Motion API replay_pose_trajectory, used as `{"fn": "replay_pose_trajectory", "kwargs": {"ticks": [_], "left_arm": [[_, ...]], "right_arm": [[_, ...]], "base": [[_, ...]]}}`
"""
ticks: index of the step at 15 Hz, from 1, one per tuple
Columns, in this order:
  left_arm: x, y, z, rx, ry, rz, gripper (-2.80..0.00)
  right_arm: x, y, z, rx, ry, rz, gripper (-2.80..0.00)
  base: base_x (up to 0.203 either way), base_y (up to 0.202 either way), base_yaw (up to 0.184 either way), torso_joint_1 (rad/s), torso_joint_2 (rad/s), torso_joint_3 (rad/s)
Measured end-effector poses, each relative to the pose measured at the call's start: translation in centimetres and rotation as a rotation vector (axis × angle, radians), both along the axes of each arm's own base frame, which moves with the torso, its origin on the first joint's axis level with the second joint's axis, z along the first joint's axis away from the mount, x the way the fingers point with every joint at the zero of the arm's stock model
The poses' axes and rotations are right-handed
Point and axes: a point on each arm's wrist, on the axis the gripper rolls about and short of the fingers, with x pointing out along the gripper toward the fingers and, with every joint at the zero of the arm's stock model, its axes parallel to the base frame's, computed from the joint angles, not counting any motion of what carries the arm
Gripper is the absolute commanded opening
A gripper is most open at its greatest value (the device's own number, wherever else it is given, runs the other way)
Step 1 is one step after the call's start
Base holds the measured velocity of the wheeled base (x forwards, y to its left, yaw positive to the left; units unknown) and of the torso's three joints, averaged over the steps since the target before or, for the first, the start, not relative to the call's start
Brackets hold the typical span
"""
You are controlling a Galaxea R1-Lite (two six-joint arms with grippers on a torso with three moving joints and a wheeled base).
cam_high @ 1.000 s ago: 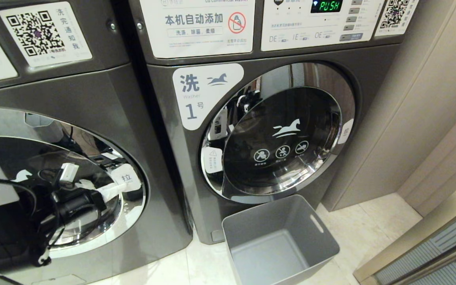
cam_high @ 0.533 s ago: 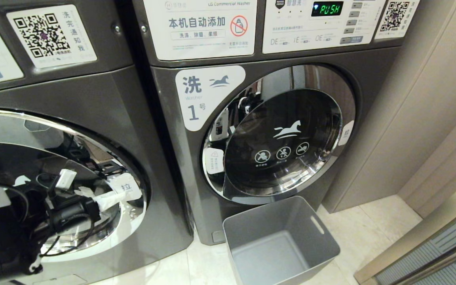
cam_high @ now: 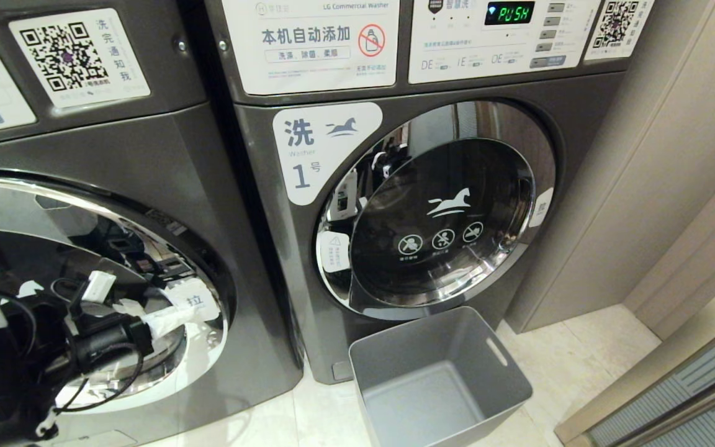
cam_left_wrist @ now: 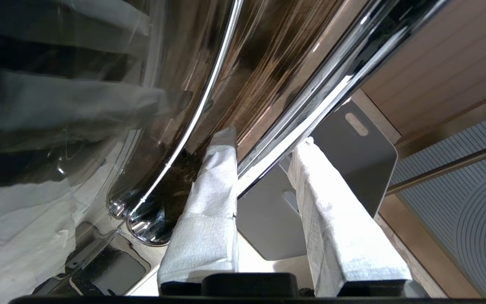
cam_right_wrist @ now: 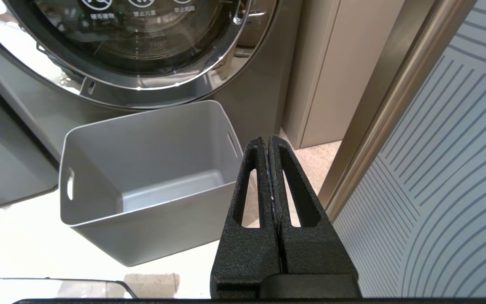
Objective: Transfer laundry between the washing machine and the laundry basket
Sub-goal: Open the lid of the washing machine
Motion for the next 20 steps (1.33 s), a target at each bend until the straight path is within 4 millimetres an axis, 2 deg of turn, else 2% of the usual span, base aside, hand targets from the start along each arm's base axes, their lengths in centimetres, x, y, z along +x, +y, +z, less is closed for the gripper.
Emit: {"fn": "replay_pose_trajectory", "kwargs": {"ticks": [6,9,13,17,20], "left_arm": [[-0.8,0.1,0.5,0.013,-0.004,0.031,0.0],[-1.6,0.9,1.4,0.026,-0.014,0.11,0.0],[-4.7,2.1,2.4,0.045,0.009,0.272,0.0],[-6.3,3.2,5.0,0.072,-0.042,0.529,0.0],[-8.8,3.5,7.4,0.072,-0.11,0.628,0.0]], "right_arm": [[0.0,0.0,0.0,0.0,0.0,0.0,-2.8],[0.0,0.0,0.0,0.0,-0.001,0.0,-2.8],[0.0,0.0,0.0,0.0,0.0,-0.001,-2.8],[0.0,0.0,0.0,0.0,0.0,0.001,-2.8],[0.0,0.0,0.0,0.0,0.0,0.0,-2.8]], "base": [[0.0,0.0,0.0,0.0,0.0,0.0],[0.0,0.0,0.0,0.0,0.0,0.0],[0.0,0.0,0.0,0.0,0.0,0.0],[0.0,0.0,0.0,0.0,0.0,0.0],[0.0,0.0,0.0,0.0,0.0,0.0]]}}
